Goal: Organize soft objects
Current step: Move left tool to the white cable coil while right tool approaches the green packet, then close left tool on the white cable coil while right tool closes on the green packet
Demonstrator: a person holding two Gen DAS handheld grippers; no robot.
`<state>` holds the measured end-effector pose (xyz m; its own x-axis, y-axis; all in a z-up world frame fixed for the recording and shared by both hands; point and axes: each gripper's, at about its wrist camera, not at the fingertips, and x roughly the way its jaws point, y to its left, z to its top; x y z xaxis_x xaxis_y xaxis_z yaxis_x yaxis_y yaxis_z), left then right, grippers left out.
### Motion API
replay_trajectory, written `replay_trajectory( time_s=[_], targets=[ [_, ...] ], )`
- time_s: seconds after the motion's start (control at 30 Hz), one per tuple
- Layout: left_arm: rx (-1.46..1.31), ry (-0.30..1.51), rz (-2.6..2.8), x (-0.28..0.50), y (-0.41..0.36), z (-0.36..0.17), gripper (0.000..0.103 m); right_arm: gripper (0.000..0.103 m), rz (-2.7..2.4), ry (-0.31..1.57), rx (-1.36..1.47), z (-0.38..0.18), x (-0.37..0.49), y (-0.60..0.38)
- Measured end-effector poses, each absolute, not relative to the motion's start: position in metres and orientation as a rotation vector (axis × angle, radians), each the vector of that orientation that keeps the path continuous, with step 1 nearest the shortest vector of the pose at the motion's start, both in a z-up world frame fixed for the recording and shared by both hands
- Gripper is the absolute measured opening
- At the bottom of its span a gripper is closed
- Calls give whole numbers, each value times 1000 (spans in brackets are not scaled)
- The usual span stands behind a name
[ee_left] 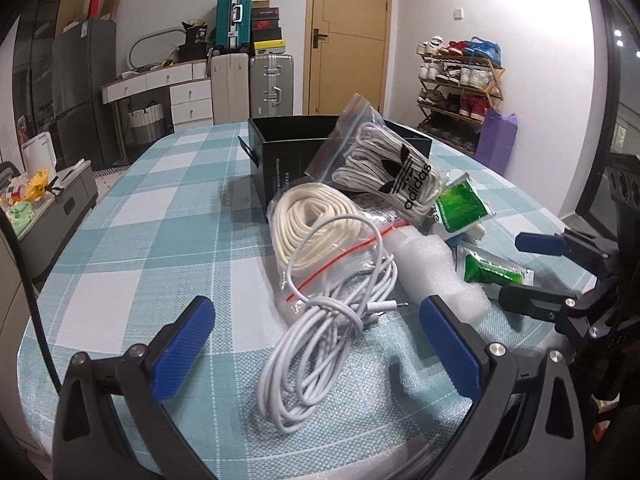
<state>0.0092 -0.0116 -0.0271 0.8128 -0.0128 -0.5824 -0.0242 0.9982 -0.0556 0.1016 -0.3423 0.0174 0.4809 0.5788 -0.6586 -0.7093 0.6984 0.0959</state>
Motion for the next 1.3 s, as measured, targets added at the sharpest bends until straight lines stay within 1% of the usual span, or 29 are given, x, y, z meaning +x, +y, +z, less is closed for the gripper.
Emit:
replay_trajectory(
  time_s=[0.07, 0.1, 0.13, 0.17, 0.23, 0.3, 0.33, 0.4, 0.47, 0.5, 0.63, 0.83, 0.9, 0.93, 0.97, 1.0, 1.3],
  targets=[
    [-42, 623, 0, 9, -15, -28, 101, 98, 794, 722, -206, 17, 102, -341],
    [-36, 625, -5, 8, -17, -28, 99, 96, 795, 721, -211, 17, 102, -340],
    [-29, 630, -13, 9, -19, -29, 95, 96, 798, 723, -216, 16, 101, -340],
    [-27, 639, -22, 9, -20, -29, 93, 95, 799, 725, -220, 16, 101, -339],
    [-22, 655, -35, 10, -22, -31, 85, 93, 800, 728, -225, 14, 102, -337],
    [-11, 662, -40, 10, -24, -33, 83, 82, 808, 740, -234, 12, 104, -335],
    [-4, 661, -44, 9, -26, -33, 76, 80, 808, 746, -242, 10, 104, -333],
    [2, 667, -56, 10, -28, -33, 66, 74, 807, 740, -262, 9, 103, -332],
    [7, 677, -60, 10, -29, -33, 58, 71, 812, 736, -278, 9, 101, -330],
    [7, 682, -65, 11, -29, -33, 52, 70, 815, 734, -282, 8, 101, -329],
    [5, 681, -90, 9, -31, -32, 43, 68, 820, 732, -290, 8, 100, -329],
    [-25, 664, -120, 6, -30, -26, 41, 64, 823, 728, -294, 8, 101, -329],
    [-38, 654, -127, 4, -28, -24, 41, 58, 828, 729, -289, 9, 99, -330],
    [-44, 649, -130, 4, -27, -23, 41, 57, 829, 727, -288, 9, 98, -330],
    [-48, 645, -133, 4, -27, -22, 40, 51, 827, 717, -289, 10, 97, -331],
    [-52, 640, -140, 3, -27, -21, 40, 42, 828, 712, -284, 11, 97, -332],
    [-64, 600, -159, -3, -26, -15, 38, 36, 858, 692, -284, 14, 93, -331]
  ],
)
